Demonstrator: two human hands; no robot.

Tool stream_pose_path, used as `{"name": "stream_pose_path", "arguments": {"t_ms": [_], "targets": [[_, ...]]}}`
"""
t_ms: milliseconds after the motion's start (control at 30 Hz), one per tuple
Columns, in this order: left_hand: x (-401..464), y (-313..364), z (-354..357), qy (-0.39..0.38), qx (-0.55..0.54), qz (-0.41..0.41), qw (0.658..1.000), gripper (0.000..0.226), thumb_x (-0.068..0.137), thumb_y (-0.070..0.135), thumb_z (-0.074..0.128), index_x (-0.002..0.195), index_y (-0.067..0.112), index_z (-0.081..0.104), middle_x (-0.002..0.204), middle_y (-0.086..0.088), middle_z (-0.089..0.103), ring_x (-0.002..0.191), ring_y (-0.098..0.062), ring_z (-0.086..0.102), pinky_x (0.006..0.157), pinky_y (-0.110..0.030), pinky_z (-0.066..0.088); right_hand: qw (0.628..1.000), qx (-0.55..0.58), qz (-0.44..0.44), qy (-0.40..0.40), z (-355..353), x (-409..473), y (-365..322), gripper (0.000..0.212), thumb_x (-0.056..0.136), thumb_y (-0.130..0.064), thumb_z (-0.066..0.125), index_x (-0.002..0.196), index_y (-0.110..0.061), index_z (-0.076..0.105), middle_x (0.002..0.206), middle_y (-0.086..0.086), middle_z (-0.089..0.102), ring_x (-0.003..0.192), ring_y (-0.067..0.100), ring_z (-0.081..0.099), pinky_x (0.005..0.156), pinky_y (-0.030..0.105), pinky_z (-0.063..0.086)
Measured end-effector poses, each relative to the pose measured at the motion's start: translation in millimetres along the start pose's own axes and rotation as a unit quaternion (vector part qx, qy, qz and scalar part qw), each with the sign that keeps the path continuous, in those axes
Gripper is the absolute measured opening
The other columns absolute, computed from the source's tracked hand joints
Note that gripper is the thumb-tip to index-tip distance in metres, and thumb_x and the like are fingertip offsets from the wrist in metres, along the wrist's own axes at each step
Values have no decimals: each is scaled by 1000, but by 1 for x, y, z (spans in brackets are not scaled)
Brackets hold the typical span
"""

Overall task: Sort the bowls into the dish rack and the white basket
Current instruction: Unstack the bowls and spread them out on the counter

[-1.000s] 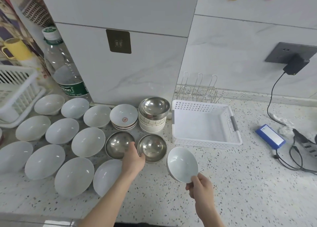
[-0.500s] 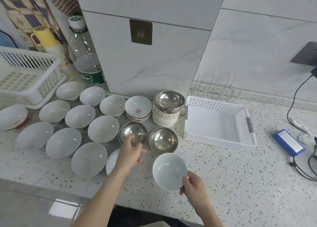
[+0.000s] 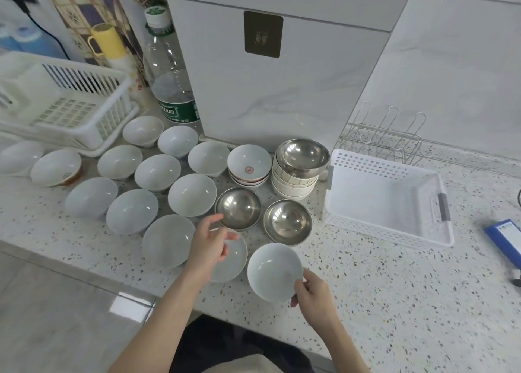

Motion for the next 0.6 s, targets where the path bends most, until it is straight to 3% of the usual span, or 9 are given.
{"name": "stream_pose_path", "arguments": {"t_ms": [333,467,600], "targets": [[22,12,-6,-45,-5,-10,999,34,93,5,48,115,30,52,81,-7,75,41,-8,45,39,-18,35,998,30,45,43,9,-10,1,28,95,-11,46,109,-26,65,52,0,64,49,1,55,45,12,38],[35,19,-9,-71,-2,-2,997,32,93,5,48,113,30,54,81,-7,74,41,-7,45,38,-18,35,991,62,102,66,16,-16,7,27,94,-13,48,115,-26,60,57,5,68,49,3,55,48,19,41],[52,27,-15,-92,21,8,995,24,95,12,53,114,26,55,81,-7,73,38,-7,39,36,-16,31,986,46,140,81,17,-21,4,27,96,-30,54,121,-23,57,57,4,69,46,1,53,51,22,45]]}}
Point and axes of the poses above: each hand's wrist, its own x-axis towards the middle knuckle, its own z-axis out of the palm, y = z × x, the point moved 6 cm from there along x, towards the middle knuckle
